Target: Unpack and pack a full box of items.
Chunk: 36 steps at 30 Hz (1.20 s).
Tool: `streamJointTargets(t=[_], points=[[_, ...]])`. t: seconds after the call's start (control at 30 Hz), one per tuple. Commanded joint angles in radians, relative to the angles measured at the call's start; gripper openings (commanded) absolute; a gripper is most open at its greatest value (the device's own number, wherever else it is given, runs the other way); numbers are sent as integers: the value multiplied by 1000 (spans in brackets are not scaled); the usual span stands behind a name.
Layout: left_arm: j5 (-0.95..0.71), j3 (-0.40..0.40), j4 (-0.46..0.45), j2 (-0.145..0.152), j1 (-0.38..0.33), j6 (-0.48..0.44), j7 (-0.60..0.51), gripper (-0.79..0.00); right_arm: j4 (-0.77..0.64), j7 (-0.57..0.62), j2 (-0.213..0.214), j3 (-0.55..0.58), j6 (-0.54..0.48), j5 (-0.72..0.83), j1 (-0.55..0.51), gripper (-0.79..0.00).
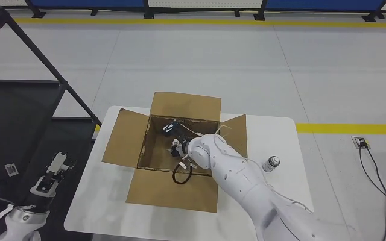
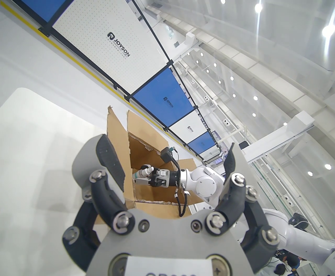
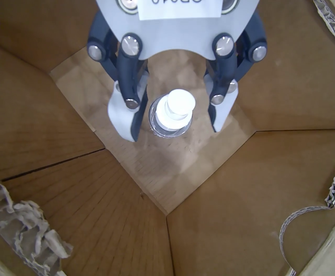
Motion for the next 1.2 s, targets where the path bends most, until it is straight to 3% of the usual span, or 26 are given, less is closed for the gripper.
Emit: streamJointTargets(t=[0.0, 0.03, 0.33, 0.6, 0.87, 1.17], points=[[0, 0, 0, 0, 0, 0, 0, 0, 18, -6, -9, 1, -6, -2, 5, -748], [0, 0, 0, 0, 0, 0, 0, 0, 22, -7, -11, 0, -8, -4, 7, -785], [0, 0, 0, 0, 0, 0, 0, 0, 20, -80, -22, 7, -17, -41, 21, -785], [0, 0, 0, 0, 0, 0, 0, 0, -104, -129, 7, 32, 55, -105, -2, -785], [0, 0, 0, 0, 0, 0, 0, 0, -338, -152, 99, 138, 47, -163, -106, -785], [0, 0, 0, 0, 0, 0, 0, 0, -759, -69, 220, 323, 91, -325, -328, -785]])
